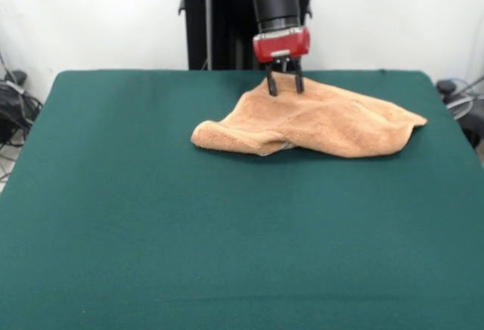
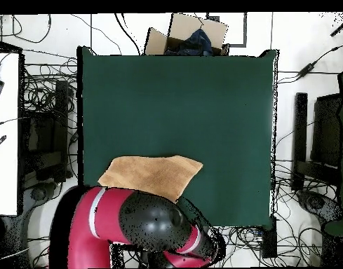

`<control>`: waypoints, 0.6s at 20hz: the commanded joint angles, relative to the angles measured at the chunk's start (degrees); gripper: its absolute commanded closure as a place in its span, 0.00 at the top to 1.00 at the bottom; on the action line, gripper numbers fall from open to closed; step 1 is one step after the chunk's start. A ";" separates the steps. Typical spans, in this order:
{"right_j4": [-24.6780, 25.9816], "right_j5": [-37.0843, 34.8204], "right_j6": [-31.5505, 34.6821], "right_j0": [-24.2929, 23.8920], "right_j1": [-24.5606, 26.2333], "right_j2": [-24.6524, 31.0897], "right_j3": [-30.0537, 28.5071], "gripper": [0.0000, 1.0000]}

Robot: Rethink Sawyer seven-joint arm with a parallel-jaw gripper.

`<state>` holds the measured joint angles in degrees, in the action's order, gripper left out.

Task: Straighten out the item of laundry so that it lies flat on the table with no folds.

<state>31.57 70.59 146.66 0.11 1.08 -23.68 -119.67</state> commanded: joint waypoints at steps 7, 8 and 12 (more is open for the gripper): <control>-11.04 -19.30 -14.01 -2.89 18.31 -8.96 35.39 1.00; -7.16 -18.94 -13.33 -3.32 18.71 -9.28 37.96 1.00; 1.34 -19.50 -11.02 -2.98 19.44 -10.86 43.52 1.00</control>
<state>39.33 80.45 144.78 0.22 8.11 -32.68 -108.31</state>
